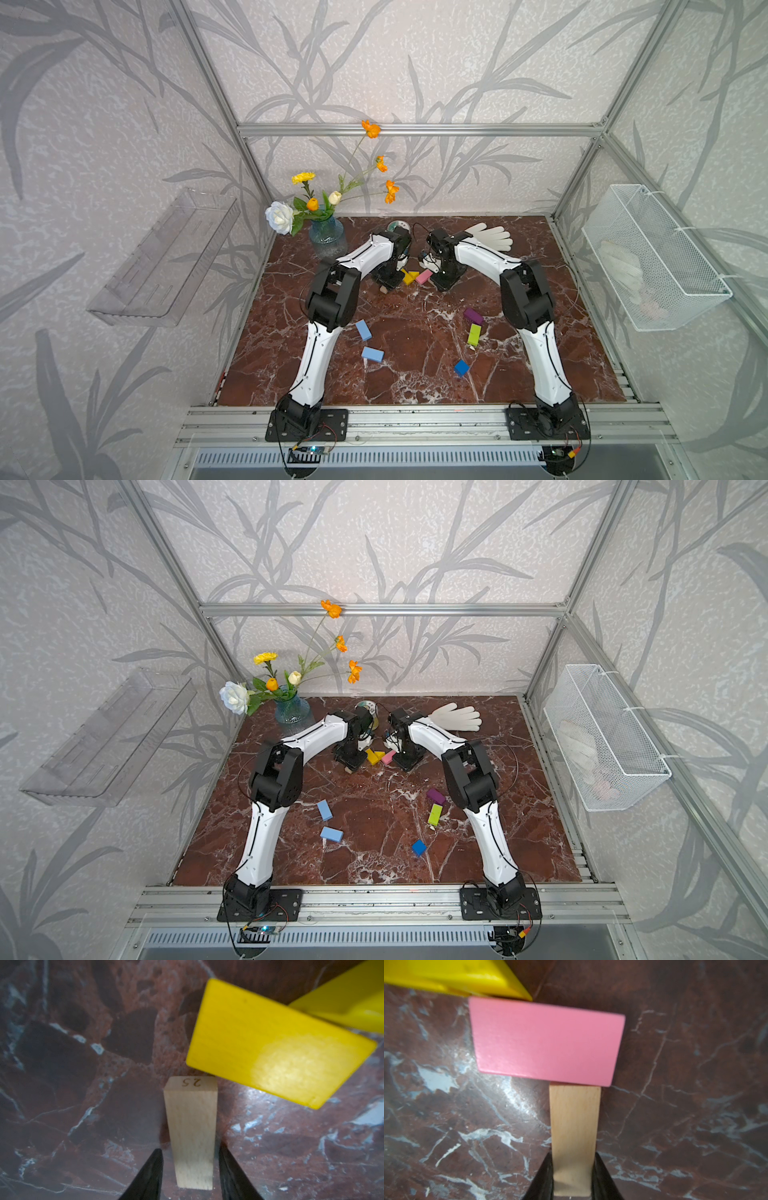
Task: Assemble a heart with building blocks
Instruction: Assemble the building block at the center of the board.
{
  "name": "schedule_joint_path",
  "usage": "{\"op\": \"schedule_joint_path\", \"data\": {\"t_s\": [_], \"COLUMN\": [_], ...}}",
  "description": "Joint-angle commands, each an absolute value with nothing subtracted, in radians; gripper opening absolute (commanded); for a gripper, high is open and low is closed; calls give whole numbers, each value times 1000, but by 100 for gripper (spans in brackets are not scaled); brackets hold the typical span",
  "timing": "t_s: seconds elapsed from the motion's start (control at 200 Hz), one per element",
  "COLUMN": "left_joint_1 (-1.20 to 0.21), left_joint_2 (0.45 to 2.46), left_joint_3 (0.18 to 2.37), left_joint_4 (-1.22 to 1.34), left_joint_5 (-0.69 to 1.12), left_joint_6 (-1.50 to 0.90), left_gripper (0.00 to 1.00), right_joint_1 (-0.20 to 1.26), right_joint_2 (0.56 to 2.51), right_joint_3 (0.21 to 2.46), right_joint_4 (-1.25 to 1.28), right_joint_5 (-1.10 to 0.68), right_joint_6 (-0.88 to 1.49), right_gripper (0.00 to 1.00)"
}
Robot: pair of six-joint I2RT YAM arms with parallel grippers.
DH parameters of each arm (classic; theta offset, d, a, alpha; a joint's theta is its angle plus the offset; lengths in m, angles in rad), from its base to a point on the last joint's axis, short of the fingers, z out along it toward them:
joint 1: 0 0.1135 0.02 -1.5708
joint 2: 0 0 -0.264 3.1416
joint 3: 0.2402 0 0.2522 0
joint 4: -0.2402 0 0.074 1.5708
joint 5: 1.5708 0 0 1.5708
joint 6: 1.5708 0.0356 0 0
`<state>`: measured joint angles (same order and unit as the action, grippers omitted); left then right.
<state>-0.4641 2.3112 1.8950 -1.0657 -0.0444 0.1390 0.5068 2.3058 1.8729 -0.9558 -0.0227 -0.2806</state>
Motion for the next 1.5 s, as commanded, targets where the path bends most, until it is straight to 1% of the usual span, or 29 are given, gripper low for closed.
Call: {"op": "schedule_joint_path", "data": {"t_s": [0.0, 0.085, 0.3, 1.495], "left_joint_1": [-462, -458, -453, -446], "left_joint_2": [2306, 2304, 2299, 2322], "left_joint_3": [1862, 1861, 1857, 1895], "left_joint_4": [-1072, -1073, -1064, -1053], "left_joint_5": [-80, -80, -92, -120], "left_joint_6": [144, 145, 144, 137], "left_gripper": [45, 44, 41, 42], "right_joint_1": [495, 490, 488, 487], "right_joint_2": [2347, 2348, 2347, 2374], "right_joint_3": [1882, 1882, 1885, 1909], "right_joint_4": [-969, -970, -967, -972], "right_joint_5": [19, 20, 12, -5], "right_joint_6": [-273, -271, -272, -275], "right_gripper": [29, 26, 25, 26]}}
